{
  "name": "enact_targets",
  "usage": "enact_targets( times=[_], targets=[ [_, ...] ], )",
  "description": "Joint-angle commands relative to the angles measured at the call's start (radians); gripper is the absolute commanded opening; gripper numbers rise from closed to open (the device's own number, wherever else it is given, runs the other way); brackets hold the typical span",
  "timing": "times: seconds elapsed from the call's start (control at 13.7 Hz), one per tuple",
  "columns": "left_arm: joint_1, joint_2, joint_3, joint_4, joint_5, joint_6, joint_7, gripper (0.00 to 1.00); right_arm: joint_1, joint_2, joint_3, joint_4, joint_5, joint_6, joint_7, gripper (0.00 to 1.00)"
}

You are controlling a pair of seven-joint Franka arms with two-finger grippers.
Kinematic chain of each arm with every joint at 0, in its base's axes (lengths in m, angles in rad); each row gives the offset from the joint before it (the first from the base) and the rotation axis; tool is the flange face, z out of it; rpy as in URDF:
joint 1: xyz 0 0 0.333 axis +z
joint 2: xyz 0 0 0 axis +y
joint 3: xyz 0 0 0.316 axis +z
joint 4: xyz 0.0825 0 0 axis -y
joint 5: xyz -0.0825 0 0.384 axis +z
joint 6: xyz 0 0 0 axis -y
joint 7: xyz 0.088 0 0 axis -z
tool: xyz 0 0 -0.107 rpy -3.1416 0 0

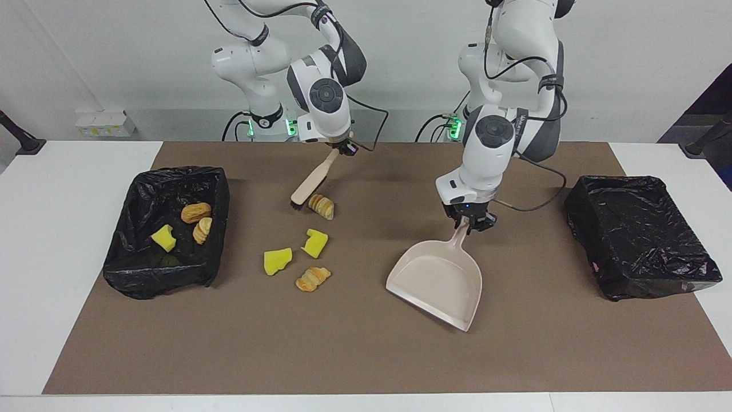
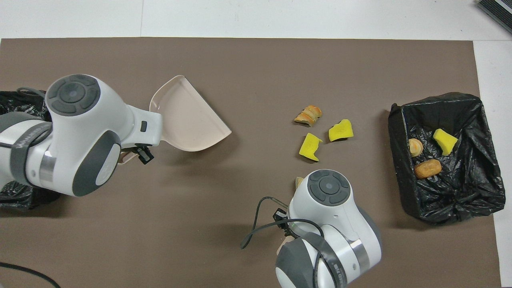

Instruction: Sweep and dump trash in bin

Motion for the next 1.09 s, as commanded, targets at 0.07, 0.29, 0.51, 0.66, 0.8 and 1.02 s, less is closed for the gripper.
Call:
enact_targets(
  times=[0.07,0.29,0.51,0.66,0.8,1.02],
  targets=[
    [0.029,-0.047,-0.007,-0.036,0.018,-0.093,0.252,0.0,0.006,0.186,0.0,0.171,0.025,0.074,-0.021,0.0],
    [0.026,-0.128,-0.008,-0.179,0.018,-0.047,0.265,0.0,0.018,0.217,-0.002,0.289,0.001,0.001,-0.056,0.0],
    [0.02,-0.141,-0.008,-0.225,0.015,0.028,0.221,0.0,-0.015,0.152,-0.013,0.309,-0.005,-0.121,-0.221,0.0],
    [0.017,-0.133,-0.01,-0.234,0.015,0.043,0.194,0.0,-0.076,0.107,-0.014,0.309,-0.039,-0.193,-0.345,0.0],
    [0.01,-0.132,-0.01,-0.259,0.013,0.074,0.167,0.0,-0.136,0.098,-0.013,0.315,-0.116,-0.222,-0.491,0.0],
    [0.001,-0.119,-0.01,-0.265,0.007,0.108,0.125,0.0,-0.187,0.104,-0.013,0.318,-0.197,-0.219,-0.652,0.0]
  ],
)
